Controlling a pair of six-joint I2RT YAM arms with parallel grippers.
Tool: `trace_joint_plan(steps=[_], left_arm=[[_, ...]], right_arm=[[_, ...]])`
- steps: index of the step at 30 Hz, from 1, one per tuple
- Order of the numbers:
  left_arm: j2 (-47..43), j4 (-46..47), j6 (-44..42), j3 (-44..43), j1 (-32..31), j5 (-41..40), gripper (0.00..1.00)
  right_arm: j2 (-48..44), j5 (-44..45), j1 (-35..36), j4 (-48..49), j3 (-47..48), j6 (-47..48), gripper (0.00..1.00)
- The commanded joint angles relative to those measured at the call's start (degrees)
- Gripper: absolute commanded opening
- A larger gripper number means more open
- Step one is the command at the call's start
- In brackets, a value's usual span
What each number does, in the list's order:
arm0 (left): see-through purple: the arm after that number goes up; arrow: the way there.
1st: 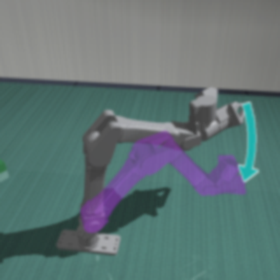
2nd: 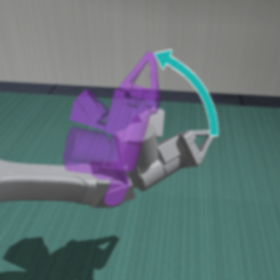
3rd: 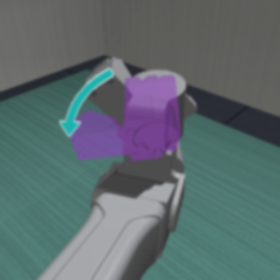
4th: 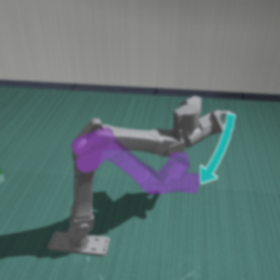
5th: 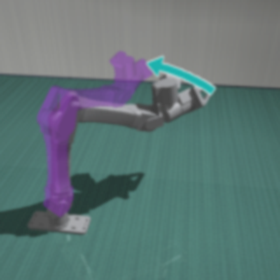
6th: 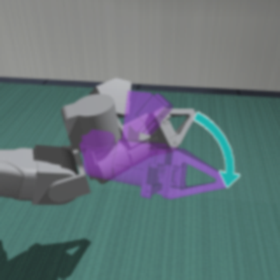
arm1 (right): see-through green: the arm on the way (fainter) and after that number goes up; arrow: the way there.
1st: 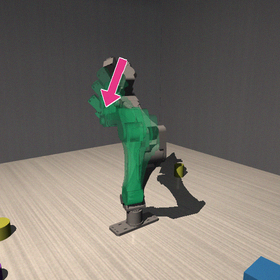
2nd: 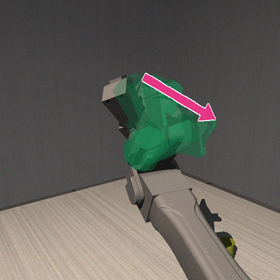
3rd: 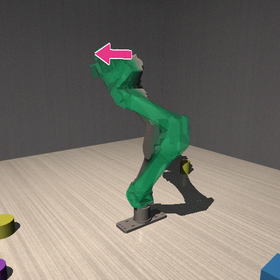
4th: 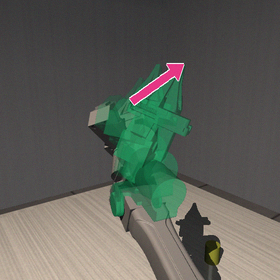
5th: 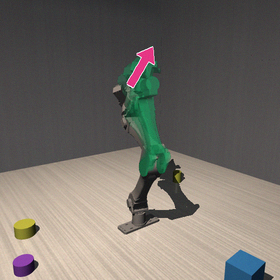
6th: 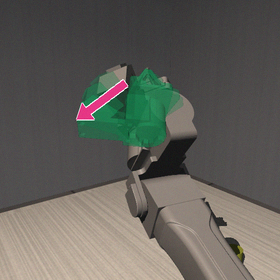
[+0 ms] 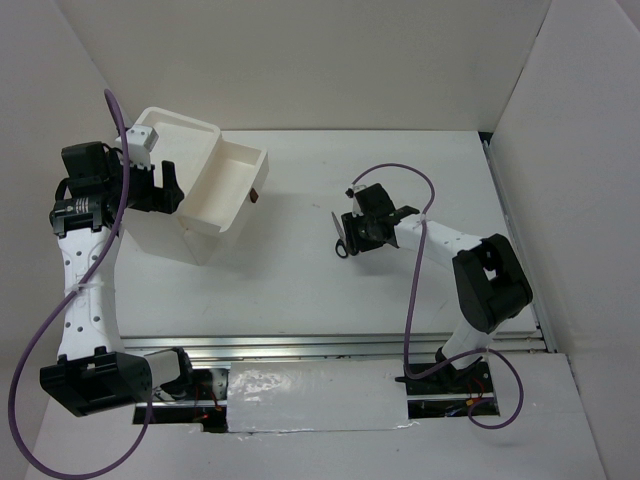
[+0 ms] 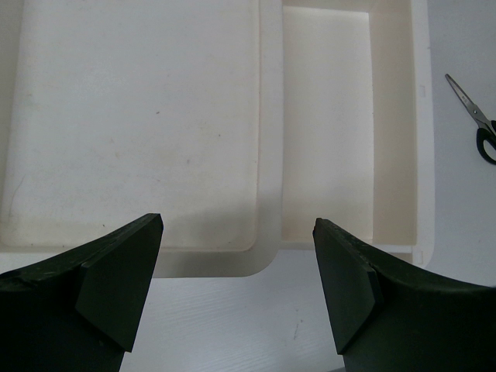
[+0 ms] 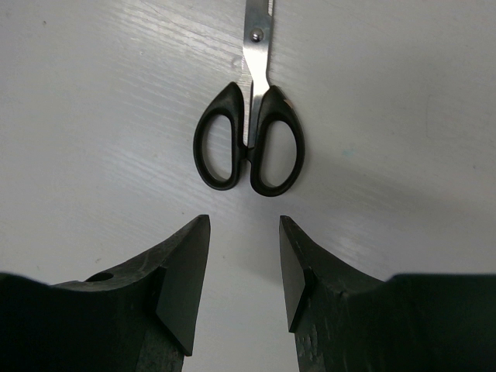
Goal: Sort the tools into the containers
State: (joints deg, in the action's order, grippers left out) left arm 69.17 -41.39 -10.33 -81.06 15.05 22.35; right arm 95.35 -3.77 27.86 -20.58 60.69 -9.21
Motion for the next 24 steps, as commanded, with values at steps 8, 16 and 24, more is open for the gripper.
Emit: trace_joint_plan(steps=[8,16,24], left_arm=[[-1.31,0.25,-1.01,1.6,-0.11,-0.55,0.93],[-1.67,0.78,-1.19,3.01,-0.11,-0.46,0.93],[-1.14,0.6,-1.19,2.92,-0.11,-0.02,0.93]], right_arm=[[5.98,3.59,2.64,2.74,6.46,-2.65,0.47],[11.78,3.59,2.29,1.16,11.03,-1.86,0.43],[15.3,3.59,2.82,-1.83,14.02,-1.07,0.39]])
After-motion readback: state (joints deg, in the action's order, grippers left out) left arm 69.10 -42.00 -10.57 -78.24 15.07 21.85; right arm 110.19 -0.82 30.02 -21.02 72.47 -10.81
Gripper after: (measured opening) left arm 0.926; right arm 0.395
